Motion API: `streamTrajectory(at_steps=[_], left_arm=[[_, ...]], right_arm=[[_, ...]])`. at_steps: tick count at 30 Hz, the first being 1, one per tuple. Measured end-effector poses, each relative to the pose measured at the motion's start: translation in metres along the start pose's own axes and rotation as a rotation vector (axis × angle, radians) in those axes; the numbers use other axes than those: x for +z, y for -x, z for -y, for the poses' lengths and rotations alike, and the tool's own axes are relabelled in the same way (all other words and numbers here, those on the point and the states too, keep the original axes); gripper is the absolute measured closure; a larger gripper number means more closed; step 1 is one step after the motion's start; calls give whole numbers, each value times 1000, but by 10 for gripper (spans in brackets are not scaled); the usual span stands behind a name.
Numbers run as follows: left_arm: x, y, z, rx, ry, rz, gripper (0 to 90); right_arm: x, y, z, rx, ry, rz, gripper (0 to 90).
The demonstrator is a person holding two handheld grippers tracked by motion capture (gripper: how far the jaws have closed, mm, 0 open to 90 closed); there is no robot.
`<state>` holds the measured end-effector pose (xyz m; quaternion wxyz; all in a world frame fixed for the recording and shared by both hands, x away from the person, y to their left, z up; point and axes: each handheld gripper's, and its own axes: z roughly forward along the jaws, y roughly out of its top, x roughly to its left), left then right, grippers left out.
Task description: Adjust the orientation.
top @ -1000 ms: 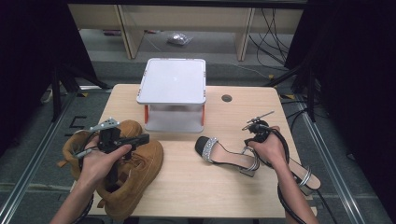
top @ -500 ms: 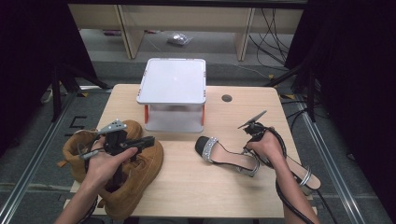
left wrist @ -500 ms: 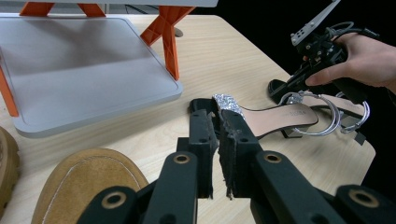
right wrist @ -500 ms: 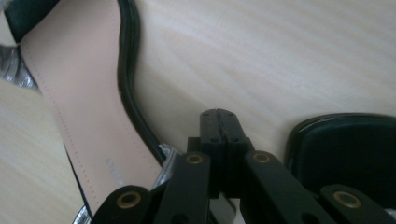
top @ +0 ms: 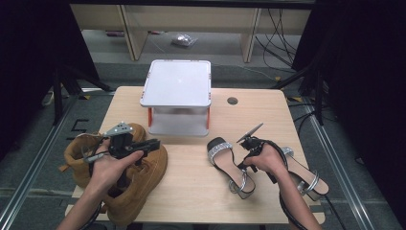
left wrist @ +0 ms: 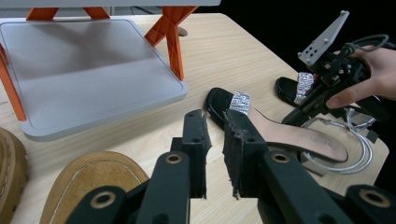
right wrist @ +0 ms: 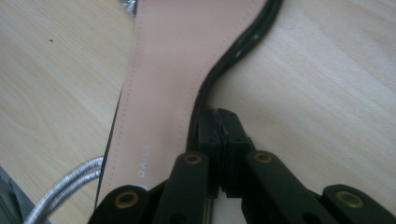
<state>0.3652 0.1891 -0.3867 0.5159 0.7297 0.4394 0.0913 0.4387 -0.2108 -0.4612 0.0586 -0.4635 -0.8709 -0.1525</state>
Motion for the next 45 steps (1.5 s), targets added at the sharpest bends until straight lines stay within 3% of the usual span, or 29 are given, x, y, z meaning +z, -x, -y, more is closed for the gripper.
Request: streamTrajectory(at_steps=[2,3,5,6,7,8,10,12,13,14,15,17,18,20,22,23,24,26,27,28,35,39,45], left_arm=[[0,-1,0,0,5,-1,753],[0,-1,0,-4,14,0,739],[-1,-2,-2,-1,22,-18,704],[-2,-2,-2,4,26,-33,677],[-3,-2,-3,14,34,-42,650],[-3,-1,-4,19,40,-59,628],[-3,-1,-4,26,45,-66,574],[-3,-1,-5,39,54,-86,508],[-3,-1,-6,51,63,-103,485],[-3,-1,-6,51,63,-103,466],[-2,0,-6,58,66,-122,445],[-2,0,-7,69,69,-135,400],[-2,-1,-7,73,70,-141,383],[-2,-2,-8,79,76,-148,350],[-2,-3,-10,82,78,-164,322],[-2,-4,-10,81,82,-174,308],[-2,-5,-11,79,86,-179,294],[-2,-5,-11,76,93,-176,277],[-4,-5,-12,79,91,-185,273],[-4,-5,-12,79,91,-185,272],[-7,-8,-18,81,109,-197,263],[-6,-12,-23,79,120,-213,260],[-4,-14,-30,86,117,-219,259]], right_arm=[[-3,-5,0,17,10,-28,847],[-8,-9,0,55,6,-11,809],[-20,-12,-1,82,48,17,759],[-28,-16,-2,119,63,44,731],[-34,-17,-2,94,115,69,704],[-40,-20,-3,107,128,92,672],[-45,-30,-4,79,192,65,596],[-44,-37,-5,96,173,60,550],[-36,-44,-5,53,141,51,485],[-32,-47,-5,40,111,51,464],[-28,-53,-6,95,75,47,442],[-18,-52,-6,78,47,62,417],[-15,-53,-7,108,34,64,406],[-10,-49,-7,65,52,88,390],[-10,-52,-8,115,17,101,380],[-8,-51,-7,86,30,110,372],[-7,-53,-8,109,23,120,355],[-6,-54,-8,99,20,115,348],[-3,-53,-9,48,34,104,339],[-3,-55,-9,72,19,103,332],[-2,-55,-10,73,49,124,309],[-2,-54,-9,42,56,123,299],[-3,-54,-8,81,55,143,290]])
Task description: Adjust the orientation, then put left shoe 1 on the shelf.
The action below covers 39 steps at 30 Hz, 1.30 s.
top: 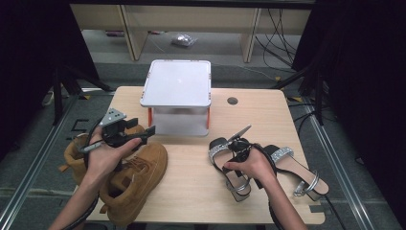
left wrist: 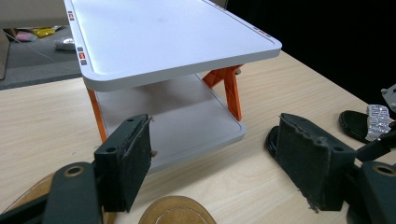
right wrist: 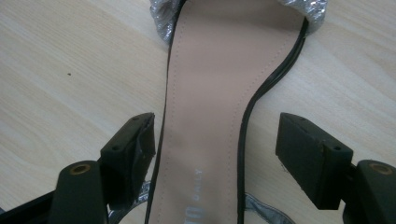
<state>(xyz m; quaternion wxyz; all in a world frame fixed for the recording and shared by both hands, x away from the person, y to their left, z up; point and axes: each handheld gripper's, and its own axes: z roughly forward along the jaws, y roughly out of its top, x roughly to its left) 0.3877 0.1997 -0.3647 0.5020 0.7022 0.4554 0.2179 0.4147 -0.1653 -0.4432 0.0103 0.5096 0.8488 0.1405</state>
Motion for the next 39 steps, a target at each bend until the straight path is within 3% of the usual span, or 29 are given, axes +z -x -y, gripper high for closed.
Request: streamTrajectory(at_steps=[1,3,4,12,15,16,18,24,25,27,28,29,30,34,38,39], left_arm=[[1,0,-1,-1,-1,-1,258],[1,0,-2,-1,-3,-2,259],[3,-2,-5,4,2,-2,258],[11,-16,-24,16,21,-30,275],[14,-20,-29,12,21,-37,325],[15,-23,-35,8,29,-43,331],[17,-25,-40,-1,44,-42,366],[29,-33,-54,-24,67,-36,460],[33,-36,-56,-31,64,-41,475],[38,-39,-58,-36,61,-44,534],[48,-45,-61,-31,41,-63,557],[48,-45,-61,-31,41,-63,595],[60,-51,-62,-23,9,-81,631],[79,-56,-62,-26,-35,-80,742],[92,-56,-61,13,-74,-113,804],[95,-57,-60,17,-80,-120,813]], right_arm=[[0,0,0,17,-6,11,287],[0,1,0,-6,-20,18,284],[-1,-1,1,19,-16,21,283],[-3,3,-1,4,-3,23,283],[-1,2,0,9,0,17,283],[-1,4,-1,4,-24,8,283],[-3,3,-1,12,1,10,286],[-5,2,-1,18,-9,13,286],[-4,5,-1,-35,0,24,286],[-4,4,-1,-17,-7,19,286],[-3,1,0,15,-2,16,286],[-3,1,0,15,-2,16,286],[-1,1,0,13,-7,18,285],[2,-2,-1,5,-10,9,284],[4,-4,-3,2,-15,19,281],[4,-5,-3,21,-21,25,280]])
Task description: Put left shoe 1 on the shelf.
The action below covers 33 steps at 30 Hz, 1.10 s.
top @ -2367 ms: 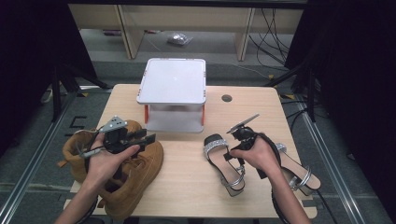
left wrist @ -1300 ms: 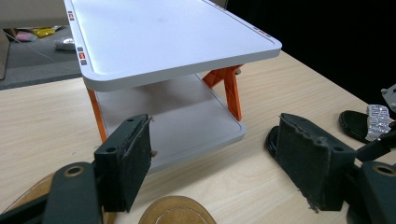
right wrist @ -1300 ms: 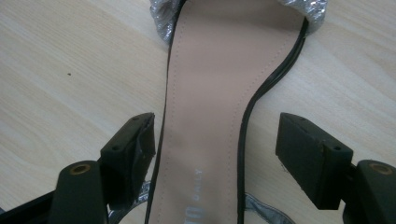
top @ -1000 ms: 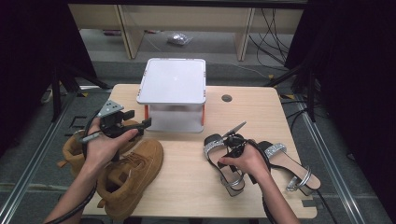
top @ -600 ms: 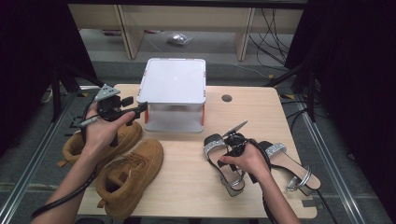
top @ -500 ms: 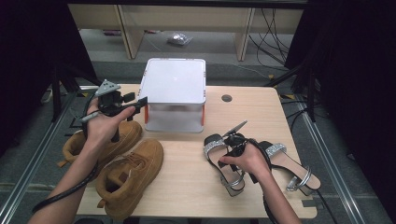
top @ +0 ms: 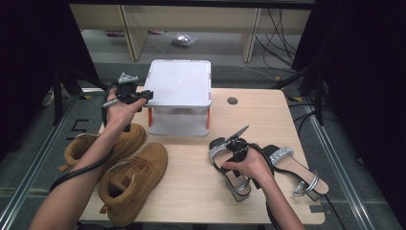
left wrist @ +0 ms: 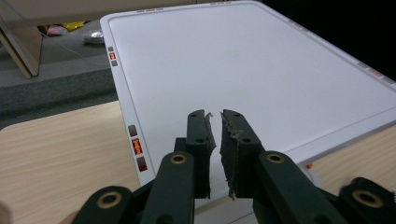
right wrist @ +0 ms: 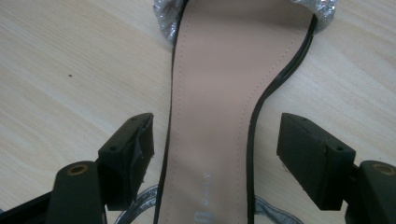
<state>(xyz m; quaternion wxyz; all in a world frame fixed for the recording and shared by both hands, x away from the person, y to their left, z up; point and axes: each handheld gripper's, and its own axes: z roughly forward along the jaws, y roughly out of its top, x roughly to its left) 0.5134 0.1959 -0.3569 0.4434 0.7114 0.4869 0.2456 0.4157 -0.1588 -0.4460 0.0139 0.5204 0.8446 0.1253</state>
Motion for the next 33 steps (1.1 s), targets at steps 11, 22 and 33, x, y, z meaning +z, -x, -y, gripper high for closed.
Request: streamTrajectory(at_steps=[11,22,33], left_arm=[[13,-5,10,20,-8,-45,872],[14,-3,9,1,-16,-54,889],[14,-1,10,2,-15,-57,890]], right_arm=[[3,9,3,-16,-7,-33,290],[9,-3,-7,-30,-96,-42,290],[26,-6,-6,-28,-166,-7,412]])
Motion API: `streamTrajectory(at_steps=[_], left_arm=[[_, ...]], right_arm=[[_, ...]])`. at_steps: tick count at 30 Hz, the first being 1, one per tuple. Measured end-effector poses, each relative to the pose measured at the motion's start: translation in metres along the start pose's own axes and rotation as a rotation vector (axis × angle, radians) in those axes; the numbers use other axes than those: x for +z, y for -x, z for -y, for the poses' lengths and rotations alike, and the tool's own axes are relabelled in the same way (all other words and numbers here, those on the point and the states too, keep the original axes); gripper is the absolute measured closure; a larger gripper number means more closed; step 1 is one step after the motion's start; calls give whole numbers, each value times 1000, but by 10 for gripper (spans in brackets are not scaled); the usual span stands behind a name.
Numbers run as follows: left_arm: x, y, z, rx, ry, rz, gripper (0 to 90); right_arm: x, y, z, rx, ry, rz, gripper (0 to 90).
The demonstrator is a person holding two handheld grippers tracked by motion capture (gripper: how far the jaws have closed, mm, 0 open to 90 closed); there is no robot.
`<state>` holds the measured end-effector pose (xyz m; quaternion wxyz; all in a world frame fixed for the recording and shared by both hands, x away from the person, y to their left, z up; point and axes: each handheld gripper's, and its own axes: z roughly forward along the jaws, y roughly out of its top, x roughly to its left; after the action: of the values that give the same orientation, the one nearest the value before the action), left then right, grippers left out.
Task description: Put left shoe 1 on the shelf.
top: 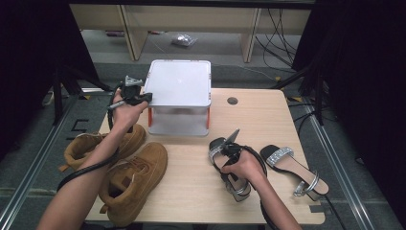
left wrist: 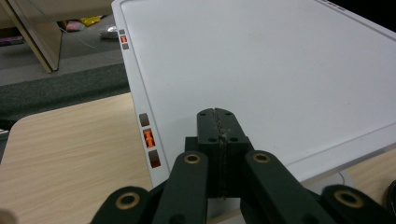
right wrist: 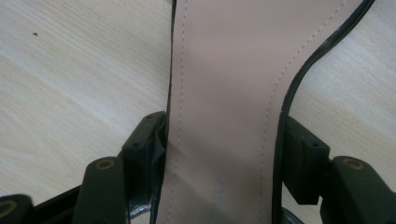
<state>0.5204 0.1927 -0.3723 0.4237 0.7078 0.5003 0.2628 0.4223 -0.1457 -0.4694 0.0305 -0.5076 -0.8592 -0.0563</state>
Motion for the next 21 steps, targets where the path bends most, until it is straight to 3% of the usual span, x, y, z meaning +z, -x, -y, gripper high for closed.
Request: streamTrajectory(at_steps=[3,4,7,8,9,10,11,12,16,17,21], left_arm=[[0,0,0,0,-1,3,890],[0,-1,0,-6,2,7,890],[0,-2,0,-17,1,13,890],[0,-2,0,-16,0,13,890],[0,-2,0,-16,0,14,890],[0,-2,0,-16,-1,13,890],[0,-2,0,-13,-2,13,890],[0,-2,-1,-10,-4,11,890],[0,-2,-1,-8,-9,12,890],[-1,-3,-1,-2,-15,12,890],[0,-3,-1,-14,-6,18,890]], right_arm=[[1,3,-1,-37,19,17,416],[0,-1,0,19,2,24,422],[1,-4,0,-16,27,-7,431],[1,-8,0,-8,33,-10,432],[2,-9,-2,-39,59,-11,432],[0,-15,-3,15,44,-17,433],[-2,-18,-4,8,53,-21,434],[-3,-21,-7,-16,75,-18,433],[-11,-34,-21,-16,111,-20,434],[-11,-35,-27,-60,141,-24,434],[-12,-45,-44,-74,153,-26,434]])
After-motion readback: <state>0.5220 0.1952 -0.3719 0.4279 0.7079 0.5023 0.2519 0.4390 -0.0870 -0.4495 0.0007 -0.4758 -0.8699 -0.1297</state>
